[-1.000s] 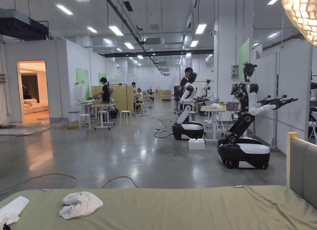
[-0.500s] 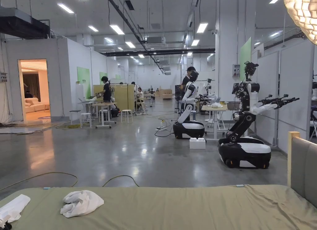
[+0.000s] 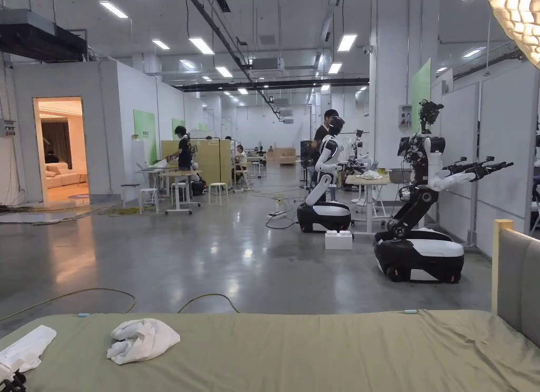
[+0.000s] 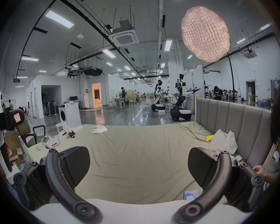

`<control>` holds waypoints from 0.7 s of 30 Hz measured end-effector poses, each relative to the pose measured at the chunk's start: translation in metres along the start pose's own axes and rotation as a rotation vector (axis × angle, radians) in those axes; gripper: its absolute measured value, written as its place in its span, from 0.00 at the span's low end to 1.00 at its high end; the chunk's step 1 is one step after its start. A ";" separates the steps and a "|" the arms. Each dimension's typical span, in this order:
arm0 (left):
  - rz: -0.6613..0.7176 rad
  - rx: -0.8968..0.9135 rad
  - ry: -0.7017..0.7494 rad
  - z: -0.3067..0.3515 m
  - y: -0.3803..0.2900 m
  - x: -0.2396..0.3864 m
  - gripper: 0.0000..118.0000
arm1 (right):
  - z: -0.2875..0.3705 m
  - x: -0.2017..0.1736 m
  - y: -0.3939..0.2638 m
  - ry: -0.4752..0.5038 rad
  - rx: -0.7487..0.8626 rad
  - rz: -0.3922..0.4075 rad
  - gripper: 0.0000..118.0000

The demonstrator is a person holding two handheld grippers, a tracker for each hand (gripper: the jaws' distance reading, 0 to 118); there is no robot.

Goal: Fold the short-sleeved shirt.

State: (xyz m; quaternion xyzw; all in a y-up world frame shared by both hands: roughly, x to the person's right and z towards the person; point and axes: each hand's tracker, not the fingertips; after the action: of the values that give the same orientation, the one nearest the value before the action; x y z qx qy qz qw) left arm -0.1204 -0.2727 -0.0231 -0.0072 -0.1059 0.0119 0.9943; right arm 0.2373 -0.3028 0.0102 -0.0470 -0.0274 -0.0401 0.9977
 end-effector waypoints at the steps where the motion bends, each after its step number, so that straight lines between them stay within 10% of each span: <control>1: -0.008 -0.002 0.002 0.000 0.000 0.001 1.00 | 0.000 0.000 0.000 0.002 -0.002 -0.007 1.00; 14: 0.066 -0.032 -0.031 -0.006 -0.002 0.000 1.00 | -0.001 -0.025 0.038 -0.009 -0.188 -0.461 1.00; 21: 0.059 -0.039 -0.030 -0.005 -0.001 0.000 1.00 | -0.004 -0.026 0.038 -0.129 -0.204 -0.441 1.00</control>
State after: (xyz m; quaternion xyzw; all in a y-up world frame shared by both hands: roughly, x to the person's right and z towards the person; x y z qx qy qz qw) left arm -0.1190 -0.2736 -0.0282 -0.0296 -0.1207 0.0391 0.9915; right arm 0.2145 -0.2638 0.0016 -0.1427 -0.0963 -0.2561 0.9512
